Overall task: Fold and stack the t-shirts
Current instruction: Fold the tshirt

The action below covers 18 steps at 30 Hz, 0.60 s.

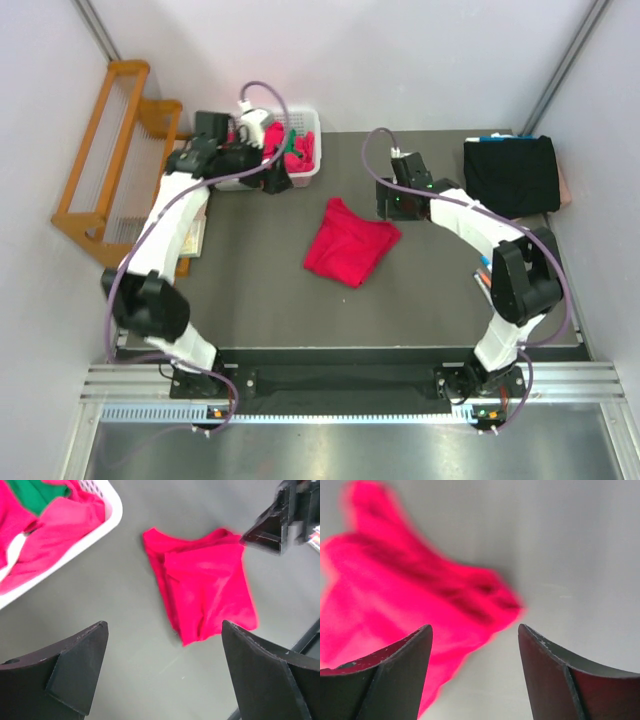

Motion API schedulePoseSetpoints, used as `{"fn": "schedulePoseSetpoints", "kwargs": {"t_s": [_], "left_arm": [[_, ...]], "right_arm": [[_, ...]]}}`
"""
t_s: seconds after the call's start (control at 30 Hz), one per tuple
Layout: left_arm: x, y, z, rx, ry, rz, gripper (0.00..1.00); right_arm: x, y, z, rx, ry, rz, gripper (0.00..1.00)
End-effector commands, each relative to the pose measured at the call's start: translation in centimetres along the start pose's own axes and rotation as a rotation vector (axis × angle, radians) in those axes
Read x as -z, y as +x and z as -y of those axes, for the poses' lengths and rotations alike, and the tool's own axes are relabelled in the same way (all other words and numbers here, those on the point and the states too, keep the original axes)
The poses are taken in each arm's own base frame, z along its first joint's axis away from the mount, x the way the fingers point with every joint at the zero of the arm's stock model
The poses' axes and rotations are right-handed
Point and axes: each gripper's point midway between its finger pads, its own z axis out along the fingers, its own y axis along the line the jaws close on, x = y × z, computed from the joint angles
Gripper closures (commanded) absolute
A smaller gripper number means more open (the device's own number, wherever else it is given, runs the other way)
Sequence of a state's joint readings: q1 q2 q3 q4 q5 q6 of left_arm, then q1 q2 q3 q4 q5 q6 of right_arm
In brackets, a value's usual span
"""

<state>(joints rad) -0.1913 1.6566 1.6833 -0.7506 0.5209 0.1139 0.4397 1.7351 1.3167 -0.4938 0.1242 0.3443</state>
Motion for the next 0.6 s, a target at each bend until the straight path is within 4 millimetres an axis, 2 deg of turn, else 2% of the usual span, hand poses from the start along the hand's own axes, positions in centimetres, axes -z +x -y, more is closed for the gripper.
{"fn": "schedulePoseSetpoints", "kwargs": {"t_s": [0.0,0.03,0.07,0.1,0.13,0.17,0.2,0.23,0.27,0.3,0.33,0.4,0.53,0.57], "left_arm": [[4.8,0.1,0.1,0.098,0.033,0.151,0.01],[5.6,0.8,-1.2,0.112,-0.002,0.162,0.01],[5.3,2.6,-1.6,0.125,-0.014,0.132,0.01],[5.9,3.1,-1.7,0.109,-0.035,0.131,0.01],[6.0,4.0,-2.1,0.082,-0.059,0.112,0.01],[5.8,5.6,-2.3,0.098,-0.071,0.08,0.01],[6.3,6.2,-2.1,0.095,-0.082,0.071,0.01],[6.4,6.6,-2.2,0.079,-0.093,0.065,0.01],[6.3,7.5,-2.1,0.087,-0.095,0.051,0.01],[6.8,7.4,-1.8,0.078,-0.1,0.061,0.01],[7.3,7.6,-2.5,0.089,-0.12,0.065,0.01],[7.8,7.7,-2.3,0.089,-0.123,0.071,0.01],[8.4,7.5,-2.3,0.091,-0.13,0.083,0.01],[8.4,7.5,-2.3,0.093,-0.124,0.084,0.01]], "right_arm": [[4.3,-1.0,-8.2,-0.048,-0.417,-0.008,0.32],[5.6,-0.7,-11.1,-0.046,-0.587,-0.033,0.32],[5.7,0.2,-12.3,-0.093,-0.667,-0.075,0.32],[6.2,0.5,-13.5,-0.109,-0.749,-0.094,0.31],[7.7,0.1,-15.5,-0.099,-0.891,-0.086,0.32],[7.7,1.0,-16.2,-0.171,-0.943,-0.143,0.31],[8.1,1.1,-16.8,-0.204,-1.009,-0.159,0.31],[9.5,0.8,-18.0,-0.178,-1.165,-0.112,0.3],[9.2,1.5,-18.4,-0.303,-1.196,-0.205,0.3],[9.2,1.7,-18.7,-0.331,-1.234,-0.212,0.3],[8.9,3.1,-19.0,-0.358,-1.255,-0.258,0.31],[7.8,3.9,-19.3,-0.425,-1.283,-0.292,0.32],[3.3,8.2,-18.0,-0.531,-1.141,-0.394,0.28],[1.7,9.7,-17.5,-0.494,-1.096,-0.4,0.27]]}}
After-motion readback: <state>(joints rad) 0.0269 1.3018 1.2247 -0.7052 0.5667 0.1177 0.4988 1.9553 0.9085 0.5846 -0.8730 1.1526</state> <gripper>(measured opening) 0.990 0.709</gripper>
